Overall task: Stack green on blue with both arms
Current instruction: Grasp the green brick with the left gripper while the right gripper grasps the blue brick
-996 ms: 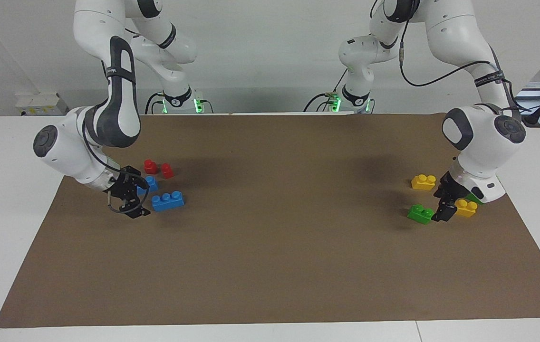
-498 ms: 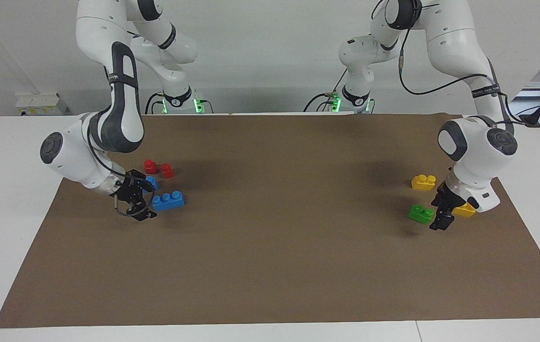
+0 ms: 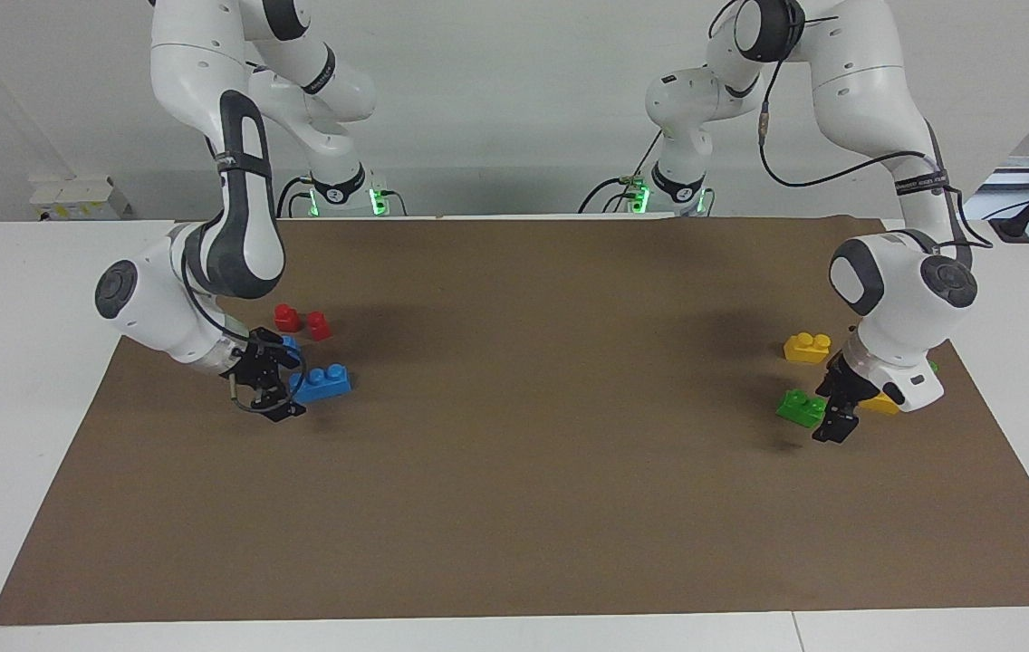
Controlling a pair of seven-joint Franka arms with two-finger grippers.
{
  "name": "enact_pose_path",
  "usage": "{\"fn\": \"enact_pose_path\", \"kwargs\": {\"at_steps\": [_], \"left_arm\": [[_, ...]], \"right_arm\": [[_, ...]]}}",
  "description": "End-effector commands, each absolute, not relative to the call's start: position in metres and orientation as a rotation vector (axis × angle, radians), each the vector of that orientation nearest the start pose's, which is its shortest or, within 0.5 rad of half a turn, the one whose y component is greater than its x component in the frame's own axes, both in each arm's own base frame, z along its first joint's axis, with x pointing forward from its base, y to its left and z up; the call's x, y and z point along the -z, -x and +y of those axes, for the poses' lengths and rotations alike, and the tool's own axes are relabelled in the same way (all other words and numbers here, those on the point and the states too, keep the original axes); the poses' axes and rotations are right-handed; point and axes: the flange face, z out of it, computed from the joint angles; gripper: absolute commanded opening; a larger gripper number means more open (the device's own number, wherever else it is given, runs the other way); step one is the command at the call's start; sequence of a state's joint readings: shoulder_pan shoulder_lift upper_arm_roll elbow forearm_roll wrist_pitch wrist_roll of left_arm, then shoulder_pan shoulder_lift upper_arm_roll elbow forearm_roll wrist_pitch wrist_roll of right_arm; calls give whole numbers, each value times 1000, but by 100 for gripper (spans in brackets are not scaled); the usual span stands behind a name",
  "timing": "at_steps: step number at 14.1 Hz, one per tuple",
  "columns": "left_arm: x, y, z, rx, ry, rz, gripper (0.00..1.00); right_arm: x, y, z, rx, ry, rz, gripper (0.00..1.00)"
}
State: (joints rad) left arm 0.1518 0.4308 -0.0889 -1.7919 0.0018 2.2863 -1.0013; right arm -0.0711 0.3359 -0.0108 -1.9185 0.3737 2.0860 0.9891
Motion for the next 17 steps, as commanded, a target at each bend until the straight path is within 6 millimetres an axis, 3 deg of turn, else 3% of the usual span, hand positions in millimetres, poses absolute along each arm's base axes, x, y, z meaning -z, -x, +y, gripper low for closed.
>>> {"fn": "enact_pose_path", "kwargs": {"at_steps": [1, 6, 11, 12, 13, 15, 16, 17], "left_arm": [[-312, -651, 46, 89, 2734, -1637, 100], [-301, -644, 41, 56, 2733, -1621, 100], [-301, -643, 40, 58, 2736, -1617, 99], [-301, -644, 41, 58, 2736, -1616, 94], [-303, -644, 40, 60, 2739, -1613, 87], [-303, -645, 41, 61, 2739, -1611, 66], [-303, -645, 41, 62, 2739, -1609, 59], [-303, -644, 41, 60, 2739, -1602, 44]], "right_arm": [[-305, -594, -32, -405, 2331, 1701, 100], [-296, -588, -34, -401, 2282, 1714, 99], [-292, -585, -41, -384, 2297, 1687, 78], [-291, -584, -41, -383, 2297, 1690, 76], [-290, -583, -41, -383, 2297, 1691, 68], [-291, -583, -42, -383, 2292, 1693, 42], [-291, -583, -42, -386, 2291, 1694, 33], [-291, -583, -42, -386, 2290, 1696, 26]]}}
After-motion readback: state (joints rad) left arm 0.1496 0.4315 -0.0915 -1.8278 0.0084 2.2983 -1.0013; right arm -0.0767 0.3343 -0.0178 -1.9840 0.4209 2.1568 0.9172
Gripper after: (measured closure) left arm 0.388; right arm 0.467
